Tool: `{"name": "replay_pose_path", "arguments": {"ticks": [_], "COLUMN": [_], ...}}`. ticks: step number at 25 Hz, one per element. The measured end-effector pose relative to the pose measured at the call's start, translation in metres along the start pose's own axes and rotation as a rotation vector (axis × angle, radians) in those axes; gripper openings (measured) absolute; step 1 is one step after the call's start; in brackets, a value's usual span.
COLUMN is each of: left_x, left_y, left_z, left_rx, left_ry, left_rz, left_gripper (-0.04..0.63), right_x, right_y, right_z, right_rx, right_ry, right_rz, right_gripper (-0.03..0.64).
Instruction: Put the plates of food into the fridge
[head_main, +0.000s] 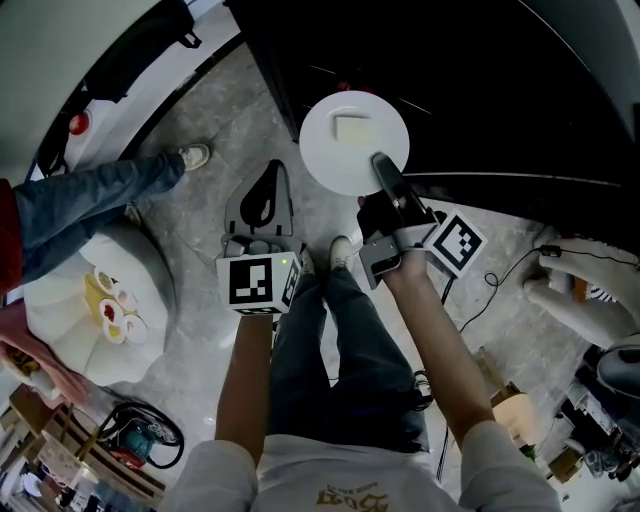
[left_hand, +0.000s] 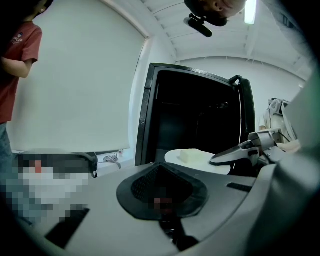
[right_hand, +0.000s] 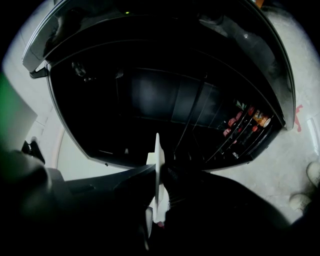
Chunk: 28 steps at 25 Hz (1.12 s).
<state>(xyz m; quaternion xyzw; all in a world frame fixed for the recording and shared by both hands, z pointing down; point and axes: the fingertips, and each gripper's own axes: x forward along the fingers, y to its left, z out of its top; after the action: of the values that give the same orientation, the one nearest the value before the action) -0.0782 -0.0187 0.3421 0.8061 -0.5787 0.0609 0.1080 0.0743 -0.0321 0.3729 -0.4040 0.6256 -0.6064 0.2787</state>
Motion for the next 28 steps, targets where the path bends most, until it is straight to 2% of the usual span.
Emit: {"name": "replay_pose_path", "arguments": {"ticks": [9, 15, 28], "left_x": [0.006, 0.015, 0.039], "left_y": [-0.007, -0.007, -0.002], "left_z": [-0.005, -0.008, -0.024], "left_rx": [0.001, 0.039, 0.028], "left_ry": [0.007, 0.002, 0.032], "left_rz": [-0.009, -0.024, -0.054], "left_gripper": [0.0, 0.0, 0.0], "right_x": [0.004, 0.015, 0.043], "right_y": [-0.005, -0.014, -0.03], "right_z": [-0.001, 0.003, 0.012], "right_rx": [0.023, 0.051, 0.069], "right_ry": [-0.001, -0.019, -0.057], "right_rz": [0.0, -0.019, -0.043], "right_gripper": [0.026, 0.026, 0.026]}}
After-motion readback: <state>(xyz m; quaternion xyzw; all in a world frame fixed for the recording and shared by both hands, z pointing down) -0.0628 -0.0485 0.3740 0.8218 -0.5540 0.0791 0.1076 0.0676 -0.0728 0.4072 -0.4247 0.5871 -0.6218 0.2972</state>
